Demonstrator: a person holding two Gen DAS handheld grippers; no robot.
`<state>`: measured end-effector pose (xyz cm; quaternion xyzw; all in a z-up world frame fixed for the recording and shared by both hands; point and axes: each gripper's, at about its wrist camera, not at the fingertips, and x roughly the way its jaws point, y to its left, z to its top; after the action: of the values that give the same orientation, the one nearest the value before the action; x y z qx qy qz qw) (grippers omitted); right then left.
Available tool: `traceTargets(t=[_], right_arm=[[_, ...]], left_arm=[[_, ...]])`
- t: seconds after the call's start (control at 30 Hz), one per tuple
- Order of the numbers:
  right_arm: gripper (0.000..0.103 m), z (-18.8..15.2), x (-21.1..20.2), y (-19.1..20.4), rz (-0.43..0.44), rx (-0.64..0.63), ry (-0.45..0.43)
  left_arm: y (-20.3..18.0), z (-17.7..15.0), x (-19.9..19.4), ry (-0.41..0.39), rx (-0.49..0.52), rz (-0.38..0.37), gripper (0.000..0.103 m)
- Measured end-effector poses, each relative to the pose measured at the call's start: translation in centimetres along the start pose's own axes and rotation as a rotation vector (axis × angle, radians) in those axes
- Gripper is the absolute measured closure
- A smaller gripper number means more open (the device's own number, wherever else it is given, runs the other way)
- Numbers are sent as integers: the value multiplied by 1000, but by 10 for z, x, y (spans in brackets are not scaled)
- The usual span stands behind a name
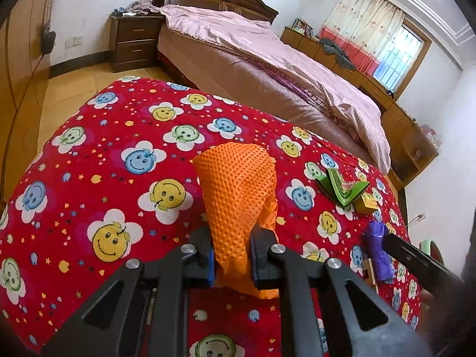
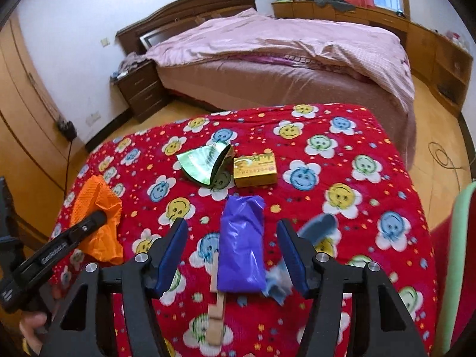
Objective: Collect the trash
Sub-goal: 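Grasp the purple plastic bag with the right tool, then carry the orange mesh bag and purple bag over the bin and release both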
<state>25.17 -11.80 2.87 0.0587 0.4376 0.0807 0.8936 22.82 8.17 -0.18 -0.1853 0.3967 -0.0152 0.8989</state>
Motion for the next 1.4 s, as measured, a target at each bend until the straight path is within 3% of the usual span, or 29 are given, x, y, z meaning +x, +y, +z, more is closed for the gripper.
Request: traceTargets(t=[0.13,0.43,0.6,1.13,1.4], right_arm=[[42,2,16,1,-58,-10,32],[72,0,22,-11,-77,53,44],[75,1,11,-16,-41,109,31],[76,-24,-118,-17,71,101,-152],[76,-45,-180,-45,49,133,-233]], left_arm=[[-1,0,-3,-14,-1,-6,87],[-2,3,-9,21,-32,-35,87],[-13,3,-23,37,-3,-56,87],[-67,-20,-117,-68,90,-124,87],[-108,-40,-161,-108,151,-171,87]])
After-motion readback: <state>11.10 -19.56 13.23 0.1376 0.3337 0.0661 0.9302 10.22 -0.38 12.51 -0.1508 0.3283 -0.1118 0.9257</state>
